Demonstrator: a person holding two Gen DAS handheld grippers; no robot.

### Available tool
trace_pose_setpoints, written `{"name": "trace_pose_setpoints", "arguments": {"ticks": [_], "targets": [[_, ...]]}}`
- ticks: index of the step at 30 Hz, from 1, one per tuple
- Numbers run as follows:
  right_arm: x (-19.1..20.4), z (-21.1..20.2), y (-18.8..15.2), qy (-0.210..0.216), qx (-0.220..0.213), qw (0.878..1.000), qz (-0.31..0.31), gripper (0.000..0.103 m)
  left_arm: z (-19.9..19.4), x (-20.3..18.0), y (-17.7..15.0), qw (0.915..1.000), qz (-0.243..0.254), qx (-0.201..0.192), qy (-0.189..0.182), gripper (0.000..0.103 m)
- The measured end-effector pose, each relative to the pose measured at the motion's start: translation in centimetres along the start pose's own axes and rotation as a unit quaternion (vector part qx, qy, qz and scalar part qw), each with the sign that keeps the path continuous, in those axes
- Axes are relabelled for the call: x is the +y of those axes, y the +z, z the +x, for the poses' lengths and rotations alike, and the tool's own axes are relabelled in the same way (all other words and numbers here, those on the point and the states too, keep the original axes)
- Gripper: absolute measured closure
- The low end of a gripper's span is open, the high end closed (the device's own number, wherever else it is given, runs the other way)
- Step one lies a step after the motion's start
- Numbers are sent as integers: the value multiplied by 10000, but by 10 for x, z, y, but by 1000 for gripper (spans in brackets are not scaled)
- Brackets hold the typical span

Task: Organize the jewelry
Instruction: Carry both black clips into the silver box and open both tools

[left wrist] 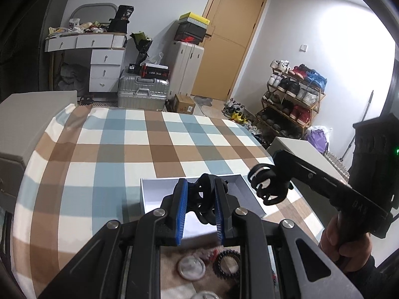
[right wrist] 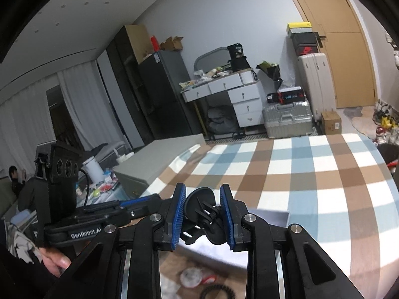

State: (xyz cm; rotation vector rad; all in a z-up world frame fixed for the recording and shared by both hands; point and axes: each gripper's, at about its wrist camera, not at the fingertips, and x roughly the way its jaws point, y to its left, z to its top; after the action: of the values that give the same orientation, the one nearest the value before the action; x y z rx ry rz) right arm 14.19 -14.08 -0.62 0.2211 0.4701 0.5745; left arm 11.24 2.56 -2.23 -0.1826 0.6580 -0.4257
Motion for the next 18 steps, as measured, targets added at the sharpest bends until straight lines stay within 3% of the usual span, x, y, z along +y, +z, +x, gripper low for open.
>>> {"name": "trace_pose_setpoints", "arguments": {"ticks": [6, 18], "targets": [[-13, 31, 2, 1, 272, 9996, 82, 76, 30, 7, 3, 9995, -49, 319, -71, 88], [-40, 64, -18, -133, 758, 9966, 282, 76, 55, 11, -7, 9972, -118, 737, -94, 88]]}}
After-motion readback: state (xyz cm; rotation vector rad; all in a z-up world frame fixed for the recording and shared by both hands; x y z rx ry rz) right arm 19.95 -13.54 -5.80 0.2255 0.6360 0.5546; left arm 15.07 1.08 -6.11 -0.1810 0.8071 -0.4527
